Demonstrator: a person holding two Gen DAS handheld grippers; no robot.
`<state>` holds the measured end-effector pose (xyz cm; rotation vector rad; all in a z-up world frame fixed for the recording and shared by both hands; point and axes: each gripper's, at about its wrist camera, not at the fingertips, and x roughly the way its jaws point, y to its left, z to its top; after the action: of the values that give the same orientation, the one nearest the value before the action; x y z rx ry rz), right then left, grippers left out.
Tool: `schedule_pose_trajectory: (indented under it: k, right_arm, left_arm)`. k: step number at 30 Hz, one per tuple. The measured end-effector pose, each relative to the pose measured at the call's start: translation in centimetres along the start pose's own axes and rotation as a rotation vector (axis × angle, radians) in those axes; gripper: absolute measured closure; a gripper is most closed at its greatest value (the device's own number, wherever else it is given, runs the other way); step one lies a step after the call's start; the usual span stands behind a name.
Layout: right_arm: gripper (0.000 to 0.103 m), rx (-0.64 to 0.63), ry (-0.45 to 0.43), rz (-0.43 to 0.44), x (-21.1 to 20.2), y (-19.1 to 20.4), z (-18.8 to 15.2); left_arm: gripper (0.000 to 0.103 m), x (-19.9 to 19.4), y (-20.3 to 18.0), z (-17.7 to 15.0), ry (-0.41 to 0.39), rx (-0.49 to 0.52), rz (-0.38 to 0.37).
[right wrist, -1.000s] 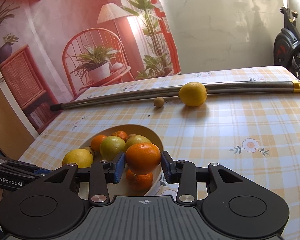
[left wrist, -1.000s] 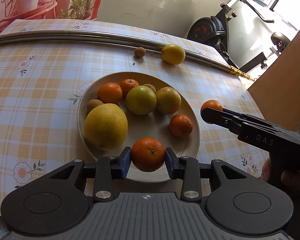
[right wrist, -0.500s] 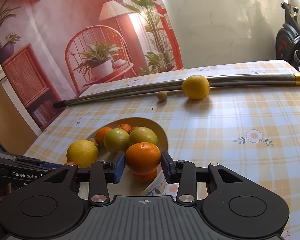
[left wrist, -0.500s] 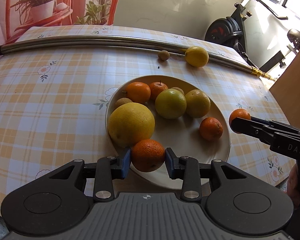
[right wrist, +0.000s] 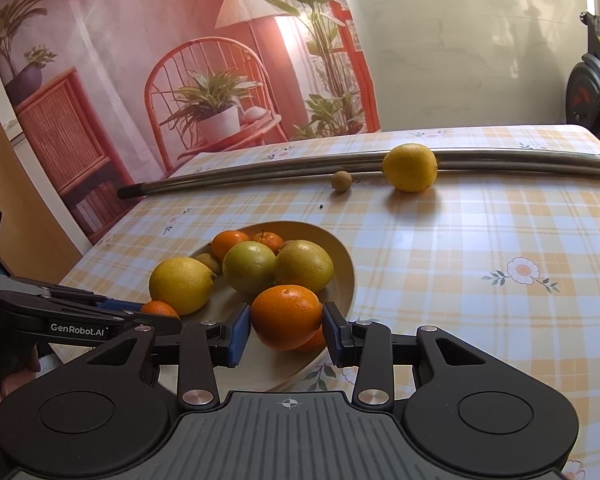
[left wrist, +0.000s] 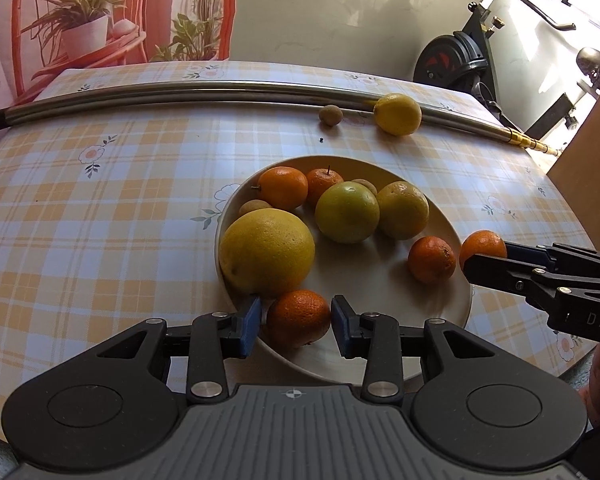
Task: Organize fruits
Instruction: 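Lower both mandarins into the plate and open both grippers, then move both open grippers toward the lemon and kiwi by the pole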
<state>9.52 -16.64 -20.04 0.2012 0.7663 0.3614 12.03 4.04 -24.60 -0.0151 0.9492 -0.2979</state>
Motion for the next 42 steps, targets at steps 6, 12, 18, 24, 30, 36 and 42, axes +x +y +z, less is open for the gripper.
schedule_pose_trajectory:
  k: [6, 12, 18, 24, 30, 36, 42]
  right_arm:
    - [0.067, -0.006, 0.028, 0.006, 0.3, 0.4, -0.3]
    - [0.067, -0.011, 0.056, 0.005, 0.7, 0.6, -0.6]
    - [0.067, -0.009, 0.067, 0.004, 0.8, 0.7, -0.7]
    - [0.066, -0.009, 0.068, 0.006, 1.0, 0.6, -0.8]
    - [0.066, -0.007, 0.067, 0.004, 1.0, 0.6, -0.6]
    - [0.066, -0.004, 0.061, 0.002, 1.0, 0.5, -0.6]
    - [0.066, -0.003, 0.057, 0.0, 0.8, 0.4, -0.5]
  left_arm:
    - [0.059, -0.2, -0.1, -0.2, -0.003, -0.004, -0.002]
    - [0.059, -0.3, -0.2, -0.1, -0.005, -0.004, 0.003]
    - [0.059, -0.4, -0.2, -0.1, -0.002, -0.008, 0.003]
    - [0.059, -0.7, -0.3, -0.2, -0.011, -0.007, 0.004]
    - [0.059, -1.4, -0.5, -0.1, -0.032, -0.002, 0.003]
    - [0.058, -2.0, -0.5, 0.2, -0.057, -0.007, 0.0]
    - [0.058, -2.3, -0.1, 0.9, -0.08, -0.031, 0.006]
